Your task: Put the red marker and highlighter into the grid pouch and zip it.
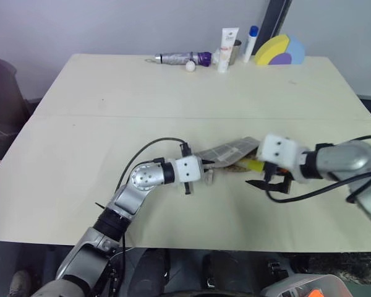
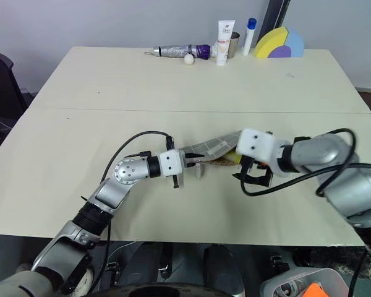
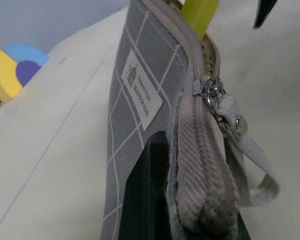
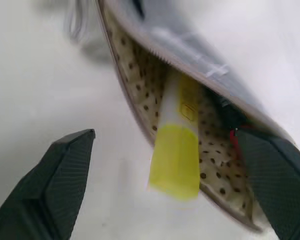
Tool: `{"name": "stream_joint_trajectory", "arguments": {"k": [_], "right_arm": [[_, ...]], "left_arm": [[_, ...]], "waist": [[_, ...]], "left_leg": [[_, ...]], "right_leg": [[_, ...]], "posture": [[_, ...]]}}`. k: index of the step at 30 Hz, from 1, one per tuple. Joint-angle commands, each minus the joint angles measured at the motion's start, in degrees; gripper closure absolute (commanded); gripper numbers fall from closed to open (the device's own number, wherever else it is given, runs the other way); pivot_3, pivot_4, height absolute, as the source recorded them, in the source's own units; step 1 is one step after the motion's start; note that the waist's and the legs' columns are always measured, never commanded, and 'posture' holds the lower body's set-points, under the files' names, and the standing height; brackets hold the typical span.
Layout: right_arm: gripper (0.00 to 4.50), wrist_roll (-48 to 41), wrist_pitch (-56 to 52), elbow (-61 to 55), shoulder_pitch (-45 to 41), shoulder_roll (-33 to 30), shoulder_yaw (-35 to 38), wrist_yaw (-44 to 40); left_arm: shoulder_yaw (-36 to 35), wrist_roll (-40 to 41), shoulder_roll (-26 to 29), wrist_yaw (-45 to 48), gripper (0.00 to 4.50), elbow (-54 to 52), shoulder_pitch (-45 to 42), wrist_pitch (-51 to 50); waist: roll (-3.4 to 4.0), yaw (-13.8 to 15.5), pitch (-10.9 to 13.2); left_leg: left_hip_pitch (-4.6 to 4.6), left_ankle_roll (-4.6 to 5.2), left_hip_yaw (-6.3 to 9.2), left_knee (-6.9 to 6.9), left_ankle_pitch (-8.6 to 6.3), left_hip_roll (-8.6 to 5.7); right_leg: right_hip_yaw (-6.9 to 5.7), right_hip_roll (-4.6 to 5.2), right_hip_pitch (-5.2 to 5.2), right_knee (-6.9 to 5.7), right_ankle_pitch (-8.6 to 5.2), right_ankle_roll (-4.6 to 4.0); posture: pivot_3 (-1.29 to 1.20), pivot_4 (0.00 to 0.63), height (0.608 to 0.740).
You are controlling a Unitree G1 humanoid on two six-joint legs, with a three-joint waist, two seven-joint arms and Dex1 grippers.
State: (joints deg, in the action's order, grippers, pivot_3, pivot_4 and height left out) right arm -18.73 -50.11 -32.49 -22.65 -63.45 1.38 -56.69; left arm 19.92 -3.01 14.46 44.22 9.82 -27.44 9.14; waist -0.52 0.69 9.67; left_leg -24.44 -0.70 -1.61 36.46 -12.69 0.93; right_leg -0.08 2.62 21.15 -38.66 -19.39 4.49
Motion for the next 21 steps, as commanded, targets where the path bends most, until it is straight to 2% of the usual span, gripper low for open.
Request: {"name": "stream_joint_trajectory", "arguments": {"k": [1, 4, 6, 9, 14, 21], "right_arm": [[0.11, -3.31, -0.81, -0.98, 0.65, -0.51, 6.26, -0.57], [0.11, -8.79, -5.13, -0.1, 0.75, 3.83, 11.82, 1.59], [0.11, -10.46, -6.68, -0.22, 1.22, 6.08, 12.42, 3.17], [0.11, -10.63, -8.14, -0.63, 1.91, 10.38, 9.81, 7.84], [0.11, -9.45, -10.64, 1.7, -2.7, 24.65, 3.99, 19.98], [0.11, -9.06, -11.23, 6.73, -7.23, 32.12, 1.12, 26.36]], "left_arm": [[-2.99, 4.21, -1.64, -0.81, 4.5, -2.92, -1.2, -5.06], [-9.37, 14.3, -8.09, -5.35, 4.5, -4.13, -4.17, -18.85], [-10.99, 15.99, -9.88, -6.75, 4.5, -4.52, -5.22, -22.74], [-12.75, 17.34, -12.18, -9.57, 4.5, -4.16, -6.7, -25.77], [-12.63, 17.28, -14.03, -11.69, 4.5, -3.89, -7.65, -27.52], [-11.85, 17.2, -14.23, -11.92, 4.5, -4.32, -7.4, -28.04]], "waist": [[0.0, -0.02, 0.0], [-0.06, 0.0, 0.03], [-0.08, -0.01, 0.05], [-0.08, -0.19, 0.04], [-0.07, -0.54, 0.06], [-0.1, -0.06, 0.07]], "left_leg": [[0.0, 0.0, 0.0, 0.0, 0.0, 0.0], [-0.01, 0.0, 0.0, 0.04, 0.0, 0.0], [-0.08, 0.03, 0.08, 0.23, -0.02, 0.01], [-0.07, 0.11, 0.08, 0.36, -0.06, 0.01], [-0.08, 0.13, 0.07, 0.5, -0.08, 0.02], [-0.14, 0.13, 0.04, 0.54, -0.08, -0.01]], "right_leg": [[0.0, 0.0, 0.0, 0.0, 0.0, 0.0], [0.0, 0.0, 0.0, -0.02, 0.0, 0.0], [-0.07, -0.01, -0.03, -0.08, 0.0, 0.01], [-0.07, -0.03, -0.09, -0.12, -0.01, 0.03], [-0.03, -0.07, 0.0, -0.35, -0.01, 0.03], [-0.01, -0.03, 0.05, -0.39, -0.02, 0.04]], "posture": [[0.0, 0.15, 0.74], [0.0, 0.15, 0.74], [0.0, 0.15, 0.74], [0.0, 0.15, 0.74], [0.0, 0.15, 0.74], [0.0, 0.15, 0.74]]}}
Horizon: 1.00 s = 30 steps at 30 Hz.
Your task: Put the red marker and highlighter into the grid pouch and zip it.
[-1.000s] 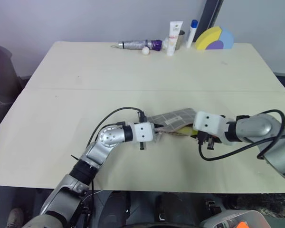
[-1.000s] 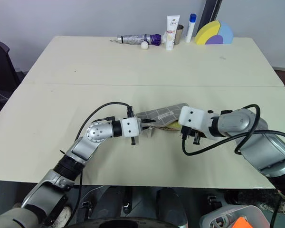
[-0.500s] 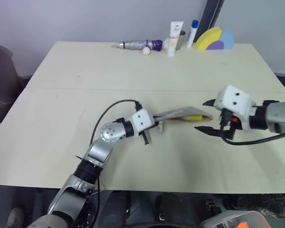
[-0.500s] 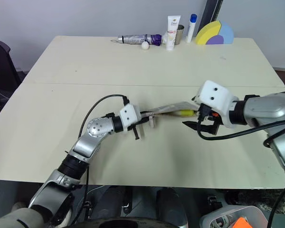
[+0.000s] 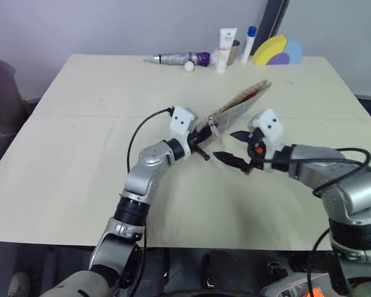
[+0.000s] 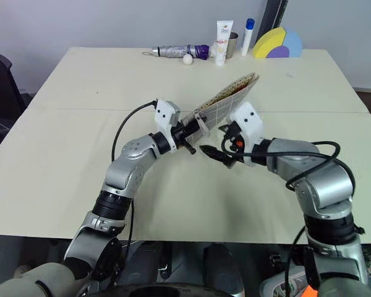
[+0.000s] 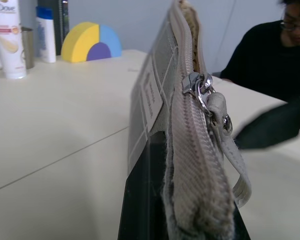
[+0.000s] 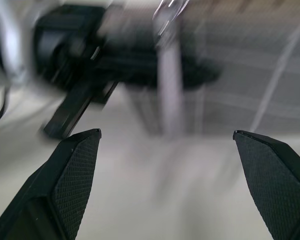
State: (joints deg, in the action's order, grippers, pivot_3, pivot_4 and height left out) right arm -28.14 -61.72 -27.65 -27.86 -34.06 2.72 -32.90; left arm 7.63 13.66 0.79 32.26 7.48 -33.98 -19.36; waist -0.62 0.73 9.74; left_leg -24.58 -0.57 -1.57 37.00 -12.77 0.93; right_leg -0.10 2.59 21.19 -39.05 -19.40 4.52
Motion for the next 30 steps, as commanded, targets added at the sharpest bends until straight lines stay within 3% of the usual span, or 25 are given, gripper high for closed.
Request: {"name": "stream_joint_trajectory", "arguments": {"k": [1, 3, 10, 17, 23, 27, 30], "right_arm": [[0.33, 0.67, 0.62, 2.88, -2.54, 3.58, -0.69, 3.34], [0.9, 0.51, 0.44, 3.21, -2.74, 3.98, -0.79, 3.73], [4.4, -0.49, 0.5, 3.21, -3.27, 3.31, -0.16, 3.84], [4.46, 2.6, 2.94, 5.82, -6.23, -3.19, 4.24, 4.72], [4.46, 10.58, 9.21, 18.15, -9.67, -14.29, 8.66, 7.86], [4.46, 13.21, 11.43, 22.12, -9.06, -17.63, 7.43, 7.48], [3.65, 10.34, 9.76, 20.14, -7.55, -17.99, 7.6, 3.83]], "left_arm": [[0.68, 0.49, -0.59, 0.02, 4.5, -2.21, -0.71, 0.41], [0.68, 0.51, -0.56, -0.17, 4.5, -2.4, -0.67, 0.37], [0.51, 0.5, -0.03, -0.27, 4.5, -2.7, -0.37, 0.47], [3.24, -3.77, 4.34, 2.12, 4.5, -1.84, 0.42, 5.49], [4.66, -5.54, 9.11, 5.64, 4.5, -1.45, 2.49, 9.9], [4.48, -4.71, 10.15, 7.04, 4.5, -1.91, 3.46, 9.68], [3.65, -3.25, 10.53, 7.7, 3.54, -2.77, 4.06, 8.02]], "waist": [[0.0, -0.13, 0.0], [0.0, -0.07, 0.0], [0.0, -0.22, 0.0], [0.01, -0.21, 0.0], [0.01, -0.11, 0.01], [0.07, -0.49, -0.01], [0.11, -0.6, 0.01]], "left_leg": [[0.0, 0.0, -0.01, 0.0, 0.0, 0.0], [-0.01, 0.0, -0.02, -0.01, 0.0, 0.0], [-0.08, 0.01, -0.02, -0.01, 0.0, 0.01], [-0.1, 0.01, -0.02, -0.02, 0.0, 0.0], [-0.13, 0.03, -0.05, -0.02, -0.02, -0.02], [-0.14, 0.04, -0.07, -0.05, -0.02, 0.02], [-0.14, 0.04, -0.08, -0.07, -0.02, 0.03]], "right_leg": [[0.01, 0.0, 0.0, 0.01, 0.0, 0.0], [0.01, 0.01, 0.03, 0.01, 0.0, 0.0], [0.01, 0.0, 0.12, 0.0, 0.0, 0.0], [0.01, 0.01, 0.15, 0.0, 0.0, 0.0], [0.02, 0.07, 0.15, 0.06, -0.01, -0.01], [0.04, 0.06, 0.18, 0.06, -0.01, -0.02], [0.05, 0.03, 0.2, 0.05, -0.01, -0.02]], "posture": [[0.0, 0.15, 0.74], [0.0, 0.15, 0.74], [0.0, 0.15, 0.74], [0.0, 0.15, 0.74], [0.0, 0.15, 0.74], [0.0, 0.15, 0.74], [0.0, 0.15, 0.74]]}}
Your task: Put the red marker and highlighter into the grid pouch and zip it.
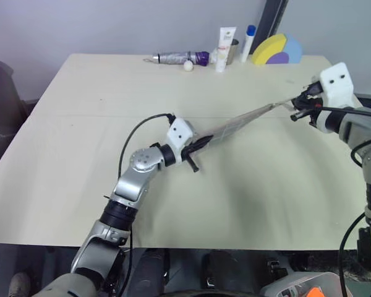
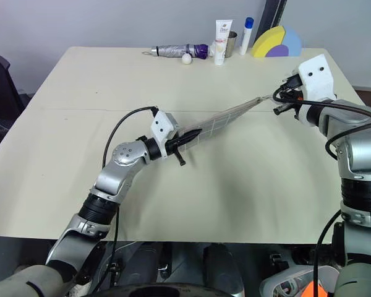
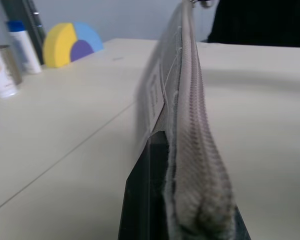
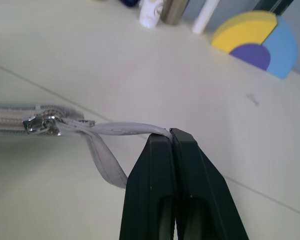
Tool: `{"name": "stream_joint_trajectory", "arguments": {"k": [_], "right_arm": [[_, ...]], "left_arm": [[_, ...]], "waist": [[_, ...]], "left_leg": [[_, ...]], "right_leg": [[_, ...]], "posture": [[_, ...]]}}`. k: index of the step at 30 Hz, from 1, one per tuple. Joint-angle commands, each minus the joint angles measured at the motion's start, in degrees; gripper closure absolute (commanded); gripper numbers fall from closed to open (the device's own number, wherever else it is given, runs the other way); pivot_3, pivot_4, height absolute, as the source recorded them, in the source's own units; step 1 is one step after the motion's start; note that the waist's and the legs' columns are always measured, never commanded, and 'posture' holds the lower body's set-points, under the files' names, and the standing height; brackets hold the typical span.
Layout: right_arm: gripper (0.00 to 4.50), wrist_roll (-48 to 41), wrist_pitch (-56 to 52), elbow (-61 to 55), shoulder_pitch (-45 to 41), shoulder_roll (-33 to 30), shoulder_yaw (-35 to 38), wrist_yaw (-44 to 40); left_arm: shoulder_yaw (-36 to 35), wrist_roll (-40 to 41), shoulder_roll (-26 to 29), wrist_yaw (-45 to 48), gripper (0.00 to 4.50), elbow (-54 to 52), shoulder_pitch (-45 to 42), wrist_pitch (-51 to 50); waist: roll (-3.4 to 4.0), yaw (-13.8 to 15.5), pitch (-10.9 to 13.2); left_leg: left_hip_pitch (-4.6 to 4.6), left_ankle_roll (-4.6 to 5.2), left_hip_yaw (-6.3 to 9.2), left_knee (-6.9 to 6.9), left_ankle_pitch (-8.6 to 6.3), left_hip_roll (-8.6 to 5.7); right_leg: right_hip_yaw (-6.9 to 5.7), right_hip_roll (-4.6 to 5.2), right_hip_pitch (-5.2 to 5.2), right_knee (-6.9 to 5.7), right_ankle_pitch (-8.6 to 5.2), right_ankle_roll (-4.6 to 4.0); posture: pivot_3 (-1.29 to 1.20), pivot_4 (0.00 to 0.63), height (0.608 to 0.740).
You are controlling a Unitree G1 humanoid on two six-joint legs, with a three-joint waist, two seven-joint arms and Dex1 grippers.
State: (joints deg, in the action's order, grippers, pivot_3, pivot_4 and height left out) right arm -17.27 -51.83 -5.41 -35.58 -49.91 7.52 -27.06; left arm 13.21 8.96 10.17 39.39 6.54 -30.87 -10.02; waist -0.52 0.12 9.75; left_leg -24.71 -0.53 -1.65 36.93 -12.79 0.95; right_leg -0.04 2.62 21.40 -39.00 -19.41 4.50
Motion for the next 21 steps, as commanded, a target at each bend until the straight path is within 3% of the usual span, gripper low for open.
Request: {"name": "stream_joint_trajectory", "arguments": {"k": [1, 5, 7, 12, 21], "right_arm": [[3.18, -1.17, -0.42, -2.98, 0.68, -2.23, 2.85, -2.85], [1.1, -3.95, -0.86, -9.86, 8.88, -5.74, 3.25, -10.1], [1.08, -5.14, 0.34, -12.26, 13.0, -7.05, 5.05, -13.19], [1.08, -7.3, 3.34, -15.82, 23.97, -9.08, 10.78, -19.7], [1.08, -7.28, 6.77, -11.21, 24.83, -6.01, 13.06, -18.37]], "left_arm": [[-2.16, 1.97, 1.4, 0.9, 3.09, -2.37, 1.22, -1.82], [-4.04, 2.68, 4.66, 1.19, 1.03, -5.46, 3.28, -3.74], [-5.31, 3.73, 6.77, 1.84, 0.06, -7.36, 4.66, -5.57], [-9.91, 7.9, 14.8, 5.33, 0.06, -13.04, 10.73, -12.33], [-15.67, 7.4, 20.26, 2.85, 0.06, -12.29, 14.9, -12.04]], "waist": [[0.0, -0.11, 0.01], [-0.01, 0.11, 0.02], [-0.01, 0.24, 0.02], [-0.01, 0.07, 0.02], [-0.02, -0.5, 0.05]], "left_leg": [[0.0, 0.0, 0.0, -0.02, 0.0, 0.0], [-0.01, 0.01, 0.02, -0.02, -0.01, 0.01], [-0.02, 0.02, 0.02, -0.01, -0.02, 0.0], [-0.01, 0.03, 0.02, 0.0, -0.03, 0.01], [0.15, 0.02, 0.03, -0.02, -0.04, 0.02]], "right_leg": [[0.0, 0.0, 0.0, 0.0, 0.0, 0.0], [-0.01, 0.0, -0.02, 0.02, 0.0, 0.0], [-0.01, 0.02, -0.02, 0.03, 0.0, 0.01], [-0.01, 0.03, -0.04, 0.03, 0.0, 0.01], [-0.01, 0.1, -0.17, 0.04, -0.01, -0.01]], "posture": [[0.0, 0.15, 0.74], [0.0, 0.15, 0.74], [0.0, 0.15, 0.74], [0.0, 0.15, 0.74], [0.0, 0.15, 0.74]]}}
